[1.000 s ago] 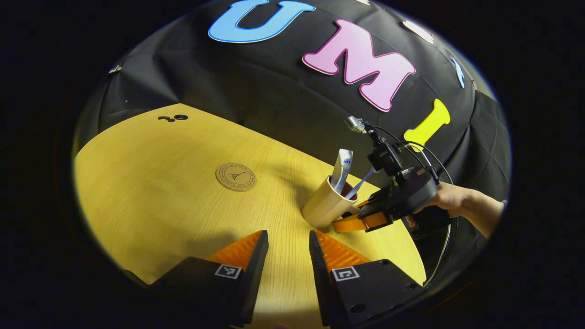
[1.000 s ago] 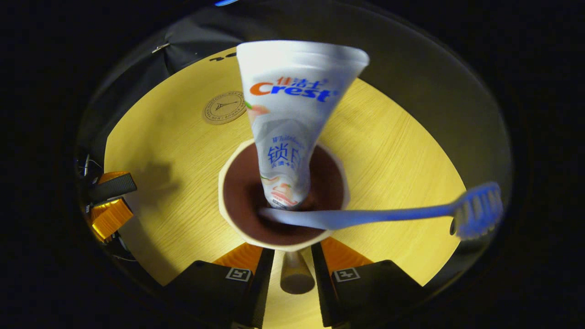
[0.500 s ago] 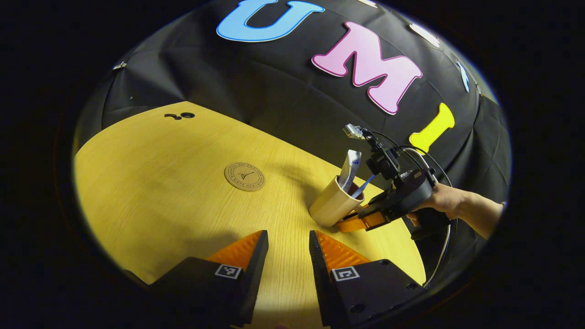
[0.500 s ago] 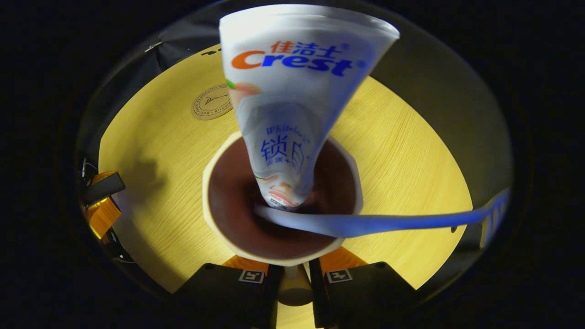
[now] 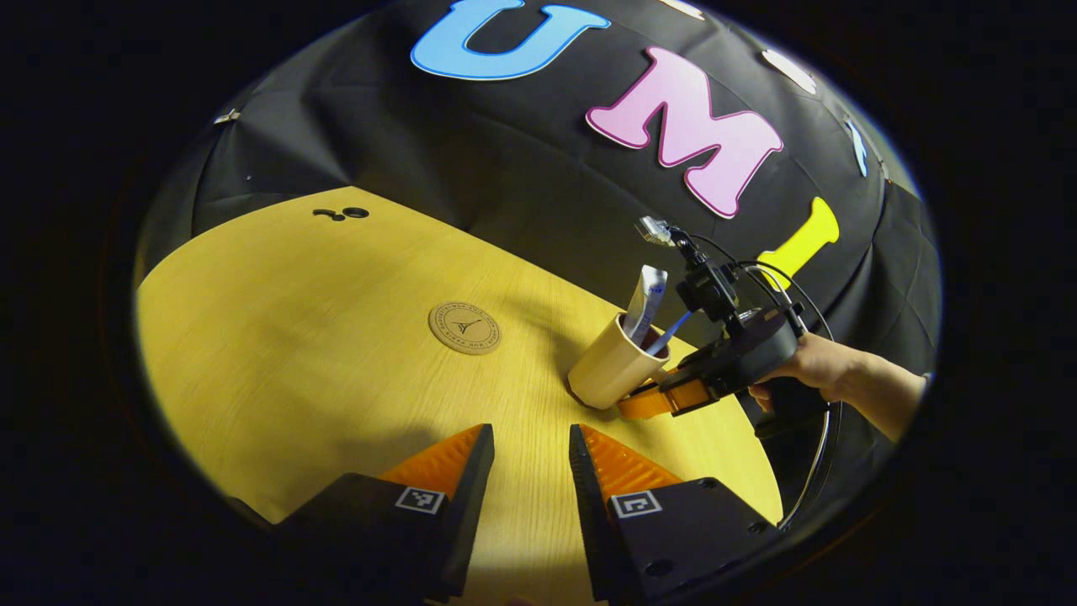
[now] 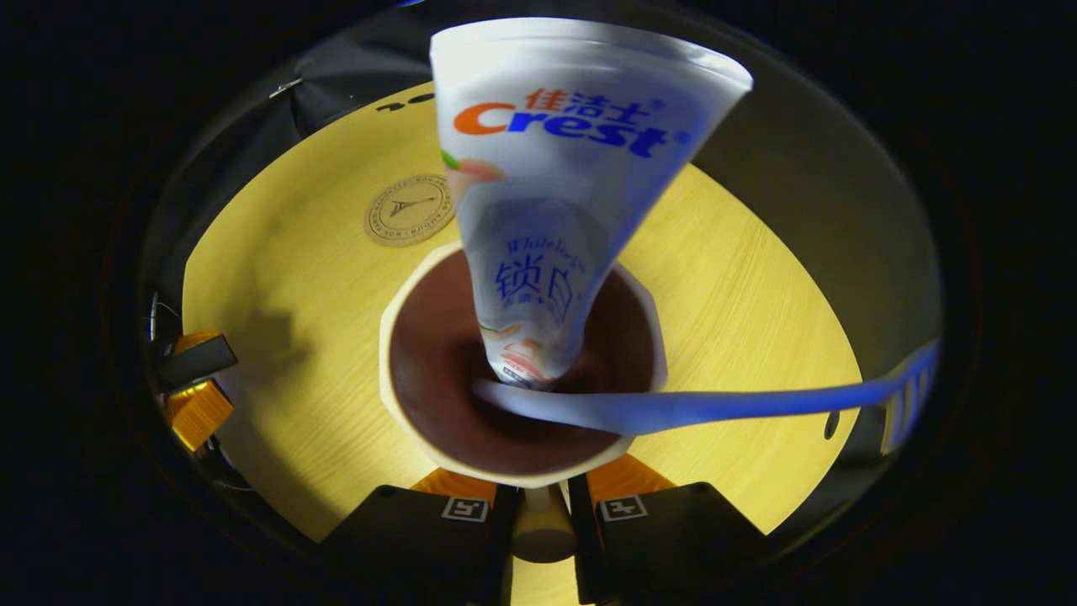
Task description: Put the toothbrush and toothpaste on the desktop into the cup, then pick up the cup and place it on the coaster on the desktop.
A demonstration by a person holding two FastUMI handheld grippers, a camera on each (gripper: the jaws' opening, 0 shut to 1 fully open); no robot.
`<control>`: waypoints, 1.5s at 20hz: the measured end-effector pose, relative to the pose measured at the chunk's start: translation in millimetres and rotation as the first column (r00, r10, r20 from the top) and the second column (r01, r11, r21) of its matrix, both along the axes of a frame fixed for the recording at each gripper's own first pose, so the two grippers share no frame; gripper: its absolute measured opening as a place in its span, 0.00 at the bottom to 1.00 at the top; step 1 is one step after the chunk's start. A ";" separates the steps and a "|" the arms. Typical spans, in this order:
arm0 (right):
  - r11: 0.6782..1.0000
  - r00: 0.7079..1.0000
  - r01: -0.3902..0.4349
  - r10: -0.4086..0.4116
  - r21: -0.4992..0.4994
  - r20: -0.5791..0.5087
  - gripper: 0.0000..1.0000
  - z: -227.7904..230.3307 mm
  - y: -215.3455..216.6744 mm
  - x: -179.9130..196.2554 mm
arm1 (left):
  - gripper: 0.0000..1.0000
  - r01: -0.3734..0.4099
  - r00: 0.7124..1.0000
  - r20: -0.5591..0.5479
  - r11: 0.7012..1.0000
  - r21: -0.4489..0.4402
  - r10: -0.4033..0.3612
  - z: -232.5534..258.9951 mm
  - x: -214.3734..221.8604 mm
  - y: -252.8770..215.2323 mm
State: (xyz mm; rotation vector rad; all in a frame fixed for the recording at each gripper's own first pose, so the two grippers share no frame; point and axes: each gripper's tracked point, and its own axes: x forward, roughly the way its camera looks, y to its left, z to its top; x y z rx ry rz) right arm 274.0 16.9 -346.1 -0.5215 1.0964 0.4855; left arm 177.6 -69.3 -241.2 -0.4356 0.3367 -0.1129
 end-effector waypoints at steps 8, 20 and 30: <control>0.998 1.000 -0.028 0.027 0.059 0.006 0.33 9.8 78.9 22.9 | 0.57 -0.034 0.999 -0.006 0.999 -0.002 0.034 2.7 -17.8 35.5; 0.995 0.996 -0.092 0.092 0.046 0.002 0.37 -0.7 157.6 44.4 | 0.58 -0.094 0.995 -0.027 0.996 -0.007 0.094 0.9 -42.6 79.4; 0.995 0.995 -0.100 0.101 0.012 -0.024 0.33 -15.3 171.8 45.1 | 0.58 -0.114 0.993 -0.034 0.993 -0.012 0.113 -0.3 -53.4 85.9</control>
